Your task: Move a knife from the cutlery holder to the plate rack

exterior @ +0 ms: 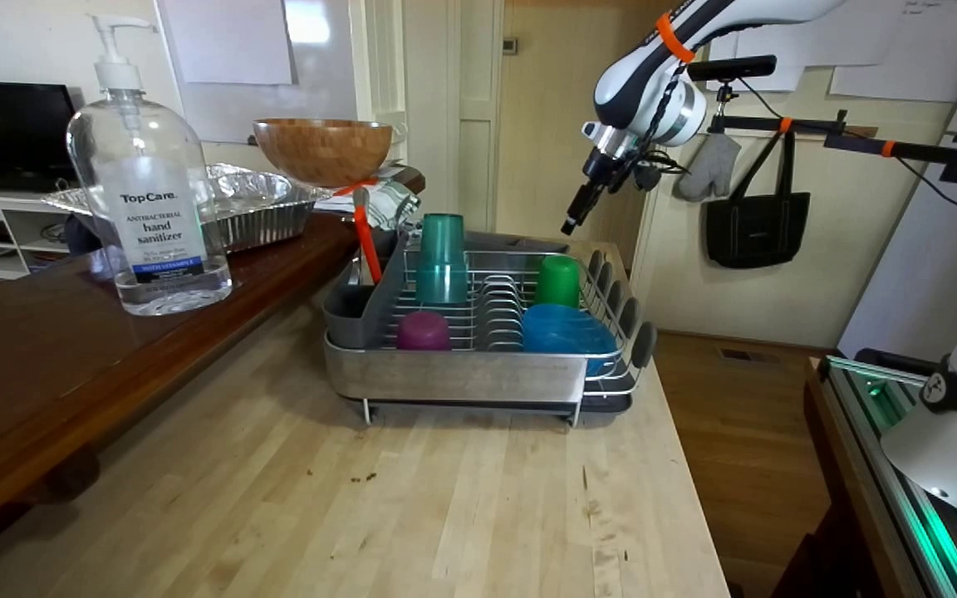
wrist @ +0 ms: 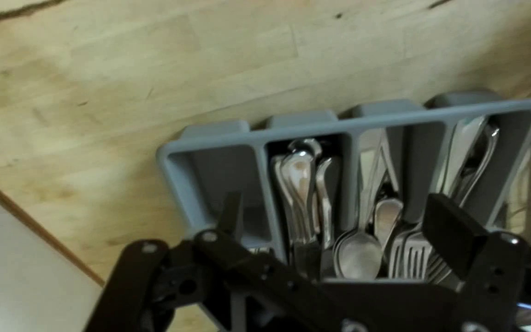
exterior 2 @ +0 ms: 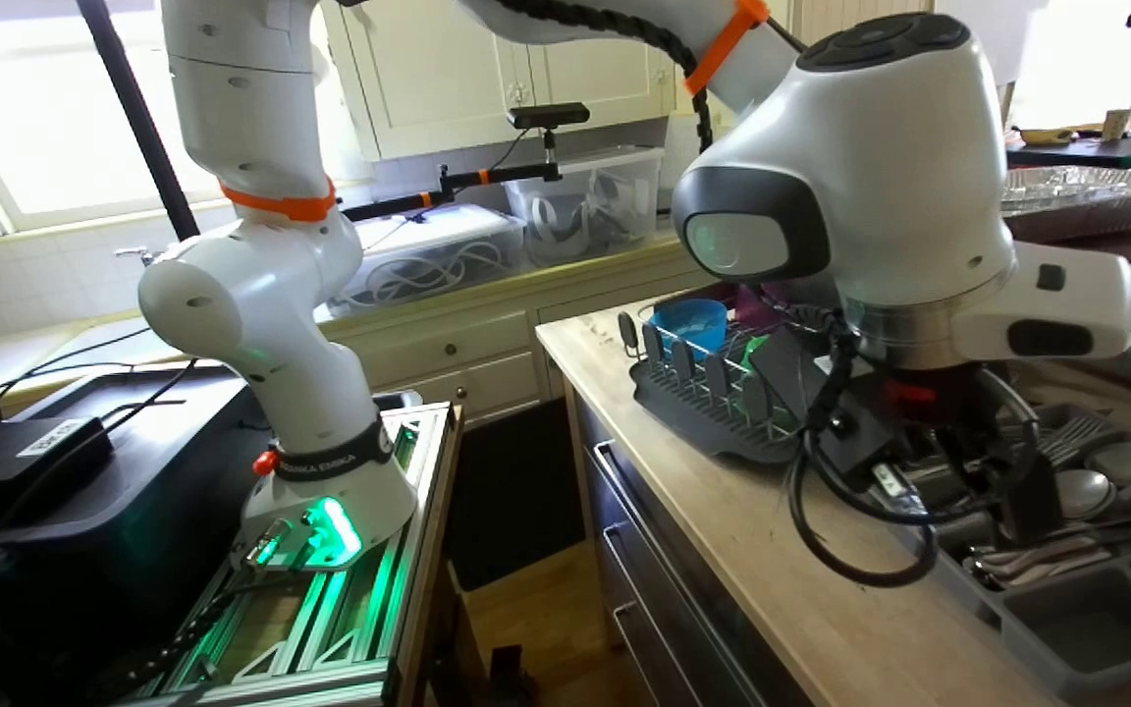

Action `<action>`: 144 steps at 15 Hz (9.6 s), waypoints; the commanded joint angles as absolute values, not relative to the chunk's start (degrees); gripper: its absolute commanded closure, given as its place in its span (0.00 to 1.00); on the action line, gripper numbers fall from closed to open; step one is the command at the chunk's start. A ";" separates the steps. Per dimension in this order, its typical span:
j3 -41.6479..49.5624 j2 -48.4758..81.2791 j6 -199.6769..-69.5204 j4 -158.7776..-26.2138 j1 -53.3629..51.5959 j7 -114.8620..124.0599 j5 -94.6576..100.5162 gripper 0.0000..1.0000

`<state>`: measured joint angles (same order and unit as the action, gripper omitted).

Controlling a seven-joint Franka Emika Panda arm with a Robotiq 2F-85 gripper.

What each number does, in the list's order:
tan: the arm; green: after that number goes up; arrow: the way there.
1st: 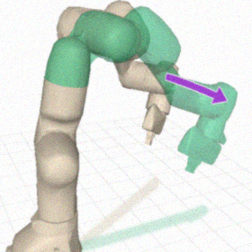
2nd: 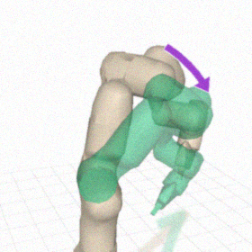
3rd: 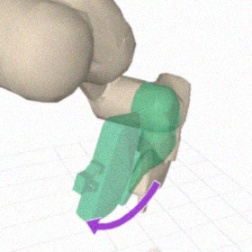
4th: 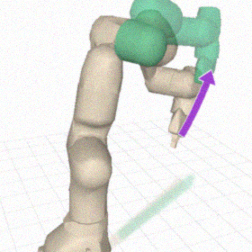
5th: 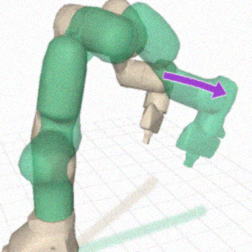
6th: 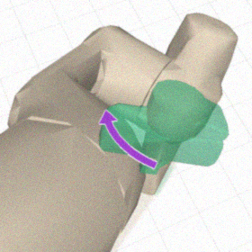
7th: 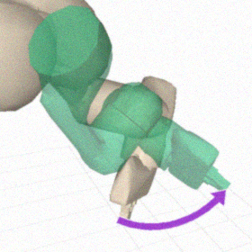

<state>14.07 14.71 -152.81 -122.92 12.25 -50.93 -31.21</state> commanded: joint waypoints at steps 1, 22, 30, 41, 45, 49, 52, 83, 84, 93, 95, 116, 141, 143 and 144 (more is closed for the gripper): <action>12.37 22.26 -155.29 -113.92 13.83 -53.49 -34.95 0.00; -3.91 35.55 -152.99 -101.27 25.61 -51.43 -26.01 0.45; -3.89 36.39 -151.04 -100.06 26.78 -48.59 -25.81 0.50; -1.53 37.07 -145.00 -97.55 24.95 -41.57 -20.36 0.95; 0.42 33.22 -145.51 -100.55 25.59 -38.44 -18.85 0.96; -1.03 28.94 -147.95 -104.42 28.19 -40.70 -22.41 0.96; -2.91 26.26 -148.94 -106.30 30.12 -43.15 -26.88 0.96; 11.19 30.01 -123.34 -95.85 17.96 3.50 -11.58 0.01; 11.34 31.09 -121.16 -93.94 17.72 6.50 -11.82 0.00; 12.45 43.68 -105.50 -77.89 18.67 29.37 -15.67 0.15; 12.68 45.27 -101.21 -74.84 19.66 33.31 -17.53 0.13; 12.80 46.99 -105.31 -68.46 21.32 40.37 -23.20 0.00; 14.37 46.29 -115.12 -75.57 17.68 40.77 -16.49 0.96; 14.52 45.81 -113.60 -75.48 17.81 40.72 -16.22 0.96; 14.38 44.61 -113.56 -76.25 18.13 40.00 -16.49 0.96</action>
